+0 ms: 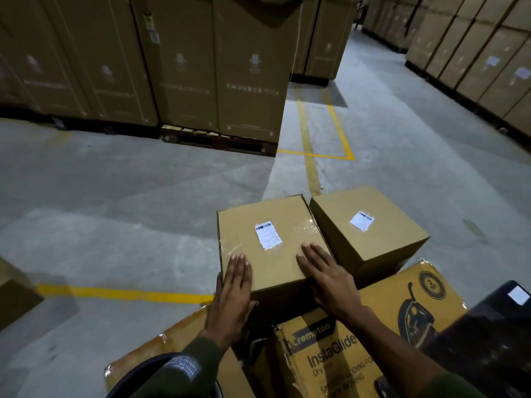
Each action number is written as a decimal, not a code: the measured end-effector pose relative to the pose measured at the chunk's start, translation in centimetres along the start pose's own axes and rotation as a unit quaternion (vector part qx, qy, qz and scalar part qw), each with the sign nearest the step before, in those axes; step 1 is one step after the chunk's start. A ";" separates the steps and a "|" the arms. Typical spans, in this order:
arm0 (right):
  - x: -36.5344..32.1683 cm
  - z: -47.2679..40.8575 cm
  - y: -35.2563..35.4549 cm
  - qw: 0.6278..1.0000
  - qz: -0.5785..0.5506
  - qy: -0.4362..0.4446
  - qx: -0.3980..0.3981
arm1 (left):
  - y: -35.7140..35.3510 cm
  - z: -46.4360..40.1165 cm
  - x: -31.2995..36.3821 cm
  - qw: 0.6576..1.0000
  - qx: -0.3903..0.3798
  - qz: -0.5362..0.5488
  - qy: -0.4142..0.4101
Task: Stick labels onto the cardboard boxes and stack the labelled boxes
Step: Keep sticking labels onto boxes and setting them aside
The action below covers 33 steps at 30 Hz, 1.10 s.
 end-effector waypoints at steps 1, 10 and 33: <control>-0.2 0.0 0.2 1.000 -0.005 0.003 0.008 | 0.6 0.0 -0.3 1.000 0.008 -0.005 -0.012; -4.9 1.3 6.3 0.990 -0.030 0.040 0.130 | 10.6 1.4 -0.6 0.990 0.082 -0.098 -0.066; -0.9 42.9 19.2 0.923 0.029 -0.197 0.330 | 19.9 14.0 28.8 0.915 0.063 -0.101 -0.386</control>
Point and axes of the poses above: each hand's wrist, its own z-axis away from the middle knuckle, its own y-axis out of the back of the hand, x = y × z, the point moved 3 cm from there along -z, towards the middle knuckle, and after that the axes turned 12 degrees about -y, right-handed, at the moved point
